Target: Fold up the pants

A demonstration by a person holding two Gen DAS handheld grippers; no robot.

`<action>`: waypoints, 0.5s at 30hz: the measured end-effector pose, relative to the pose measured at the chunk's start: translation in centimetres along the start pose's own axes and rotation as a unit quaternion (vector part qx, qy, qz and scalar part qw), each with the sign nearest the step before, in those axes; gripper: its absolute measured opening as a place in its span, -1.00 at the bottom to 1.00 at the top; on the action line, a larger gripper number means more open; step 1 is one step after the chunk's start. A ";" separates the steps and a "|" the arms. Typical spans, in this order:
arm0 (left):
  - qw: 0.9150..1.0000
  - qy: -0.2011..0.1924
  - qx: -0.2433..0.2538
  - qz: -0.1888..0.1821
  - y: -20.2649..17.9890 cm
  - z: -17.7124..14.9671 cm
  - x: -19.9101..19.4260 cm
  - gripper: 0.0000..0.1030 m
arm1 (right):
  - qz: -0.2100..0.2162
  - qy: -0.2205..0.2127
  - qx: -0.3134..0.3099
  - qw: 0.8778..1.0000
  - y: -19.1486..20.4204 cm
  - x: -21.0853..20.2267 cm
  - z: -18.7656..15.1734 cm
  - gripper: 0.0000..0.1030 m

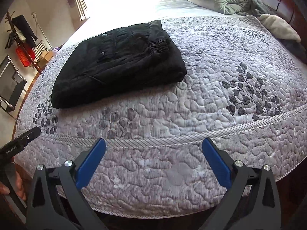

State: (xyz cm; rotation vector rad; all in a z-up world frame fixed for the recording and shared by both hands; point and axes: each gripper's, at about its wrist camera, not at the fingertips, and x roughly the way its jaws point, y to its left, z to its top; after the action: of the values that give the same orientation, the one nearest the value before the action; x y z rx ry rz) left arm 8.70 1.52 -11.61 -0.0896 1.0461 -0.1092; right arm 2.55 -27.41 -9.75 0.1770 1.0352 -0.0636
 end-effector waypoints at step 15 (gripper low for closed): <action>0.997 -0.070 0.024 -0.011 -2.4 2.7 -7.2 0.93 | 0.007 -0.059 -0.032 0.998 2.9 -6.3 2.5 0.94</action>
State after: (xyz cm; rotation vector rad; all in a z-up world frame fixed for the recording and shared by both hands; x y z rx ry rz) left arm 7.34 0.18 -3.79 -0.0651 0.9026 -0.1453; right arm 1.84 -25.17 -2.74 0.1205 0.9171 -0.0283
